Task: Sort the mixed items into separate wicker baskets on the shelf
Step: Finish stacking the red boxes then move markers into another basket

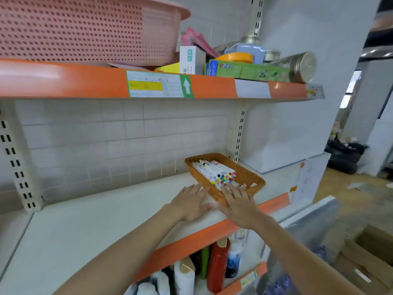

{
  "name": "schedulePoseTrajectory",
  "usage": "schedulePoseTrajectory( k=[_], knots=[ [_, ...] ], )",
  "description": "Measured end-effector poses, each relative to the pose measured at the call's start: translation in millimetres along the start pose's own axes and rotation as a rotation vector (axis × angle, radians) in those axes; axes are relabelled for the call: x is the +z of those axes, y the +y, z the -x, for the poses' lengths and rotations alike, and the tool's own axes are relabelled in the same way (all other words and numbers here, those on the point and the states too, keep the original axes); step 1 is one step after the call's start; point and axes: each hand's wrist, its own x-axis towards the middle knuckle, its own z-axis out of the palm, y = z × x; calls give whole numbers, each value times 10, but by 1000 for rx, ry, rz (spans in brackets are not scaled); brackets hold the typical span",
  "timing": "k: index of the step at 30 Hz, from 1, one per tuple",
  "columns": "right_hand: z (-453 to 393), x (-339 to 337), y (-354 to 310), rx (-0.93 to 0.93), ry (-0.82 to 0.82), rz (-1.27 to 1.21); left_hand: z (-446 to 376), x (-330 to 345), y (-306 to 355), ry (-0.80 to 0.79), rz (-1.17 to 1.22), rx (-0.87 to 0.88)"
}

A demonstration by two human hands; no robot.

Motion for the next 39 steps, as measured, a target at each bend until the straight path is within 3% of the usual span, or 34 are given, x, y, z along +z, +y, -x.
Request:
schedulePoseTrajectory(
  k=[7,14,20,28,35,39],
  knots=[
    [-304,-203,640,4,18,-33,-541,-129,256,100,3,-10],
    [-627,-233,1121,-93,35,-34,-950,-122,434,87,4,-41],
    [-915,-259,1133,-187,14,-107,-1216,-81,361,47,50,-47],
    [-1198,-274,1182,-119,-117,-151,-1466,-71,424,-71,62,14],
    [-1298,-265,1154,-84,-187,-182,-1527,2,447,-66,9,-33],
    [-1320,-219,1160,-73,-145,-186,-1549,22,454,-39,6,-43]
  ],
)
